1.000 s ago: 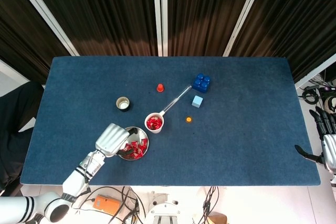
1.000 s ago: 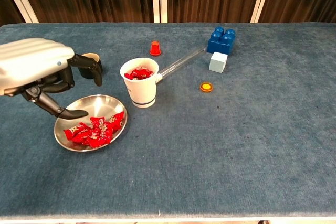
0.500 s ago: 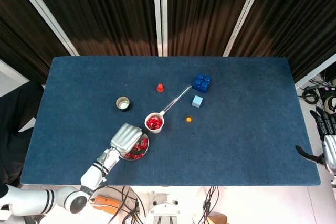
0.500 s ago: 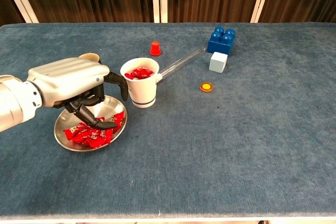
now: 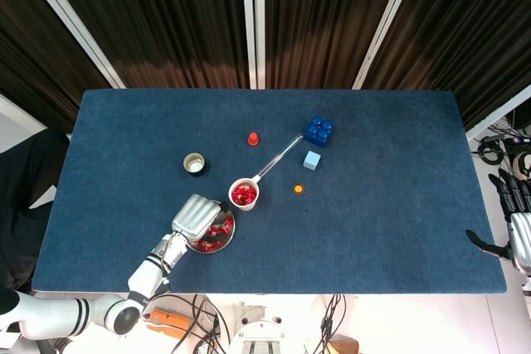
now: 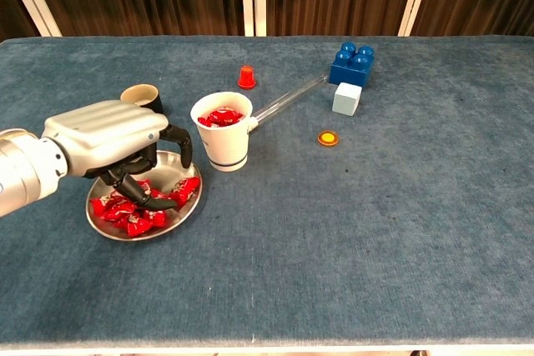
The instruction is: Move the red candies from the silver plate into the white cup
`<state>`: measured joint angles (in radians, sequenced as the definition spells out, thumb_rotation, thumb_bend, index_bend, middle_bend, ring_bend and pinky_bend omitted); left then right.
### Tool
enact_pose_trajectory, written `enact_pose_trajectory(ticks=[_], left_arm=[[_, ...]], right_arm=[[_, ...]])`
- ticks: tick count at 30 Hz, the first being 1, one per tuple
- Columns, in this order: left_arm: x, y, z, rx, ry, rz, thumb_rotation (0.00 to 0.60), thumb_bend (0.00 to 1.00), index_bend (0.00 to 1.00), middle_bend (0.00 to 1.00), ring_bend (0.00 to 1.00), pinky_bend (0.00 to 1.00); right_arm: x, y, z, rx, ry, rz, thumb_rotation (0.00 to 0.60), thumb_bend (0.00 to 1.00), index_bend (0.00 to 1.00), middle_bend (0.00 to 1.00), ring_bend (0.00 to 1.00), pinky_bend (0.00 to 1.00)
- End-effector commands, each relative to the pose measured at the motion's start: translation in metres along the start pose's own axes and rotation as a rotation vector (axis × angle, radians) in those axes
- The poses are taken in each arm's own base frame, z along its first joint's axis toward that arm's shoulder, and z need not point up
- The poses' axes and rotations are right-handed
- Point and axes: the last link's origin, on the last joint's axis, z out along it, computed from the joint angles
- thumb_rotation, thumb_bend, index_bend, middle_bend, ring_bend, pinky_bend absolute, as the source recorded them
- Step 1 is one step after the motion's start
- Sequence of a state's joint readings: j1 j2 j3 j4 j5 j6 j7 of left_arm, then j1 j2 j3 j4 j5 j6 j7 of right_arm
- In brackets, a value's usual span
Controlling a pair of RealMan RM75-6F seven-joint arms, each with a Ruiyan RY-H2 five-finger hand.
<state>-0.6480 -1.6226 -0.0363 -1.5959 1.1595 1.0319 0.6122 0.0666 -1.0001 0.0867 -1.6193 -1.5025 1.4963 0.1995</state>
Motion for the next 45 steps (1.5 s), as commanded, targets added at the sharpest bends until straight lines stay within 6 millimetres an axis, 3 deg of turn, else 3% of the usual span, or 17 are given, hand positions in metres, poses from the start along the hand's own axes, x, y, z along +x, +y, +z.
enact_pose_trajectory(ticks=[1,15,29,33,39,45], left_arm=[[-0.001,-0.001,0.0,0.0,-0.004,-0.005,0.492,0.16,0.39,0.94,0.92,0.86],[-0.004,0.006,0.009,-0.046,-0.009,-0.047,0.493,0.18,0.43,0.94,0.92,0.86],[0.0,-0.002,0.01,-0.04,0.001,-0.065,0.494,0.31,0.57,0.94,0.92,0.86],[0.014,-0.006,0.001,-0.039,0.053,-0.073,0.495,0.31,0.58,0.94,0.92,0.86],[0.054,-0.007,-0.019,-0.058,0.186,-0.114,0.493,0.3,0.58,0.94,0.92,0.86],[0.089,0.003,-0.012,-0.106,0.27,-0.153,0.495,0.3,0.57,0.94,0.92,0.86]], right_arm=[[0.0,0.0,0.0,0.0,-0.001,0.0,0.6,0.33,0.0,0.03,0.0,0.0],[0.0,-0.002,0.001,-0.006,-0.003,-0.008,0.6,0.33,0.0,0.03,0.0,0.0],[0.001,-0.003,0.003,-0.009,-0.004,-0.012,0.6,0.33,0.0,0.03,0.0,0.0],[0.001,-0.004,0.003,-0.007,-0.003,-0.011,0.6,0.33,0.0,0.03,0.0,0.0],[0.0,-0.002,0.003,-0.004,-0.003,-0.004,0.6,0.33,0.0,0.03,0.0,0.0],[-0.002,0.001,0.002,-0.008,-0.004,0.001,0.6,0.33,0.0,0.03,0.0,0.0]])
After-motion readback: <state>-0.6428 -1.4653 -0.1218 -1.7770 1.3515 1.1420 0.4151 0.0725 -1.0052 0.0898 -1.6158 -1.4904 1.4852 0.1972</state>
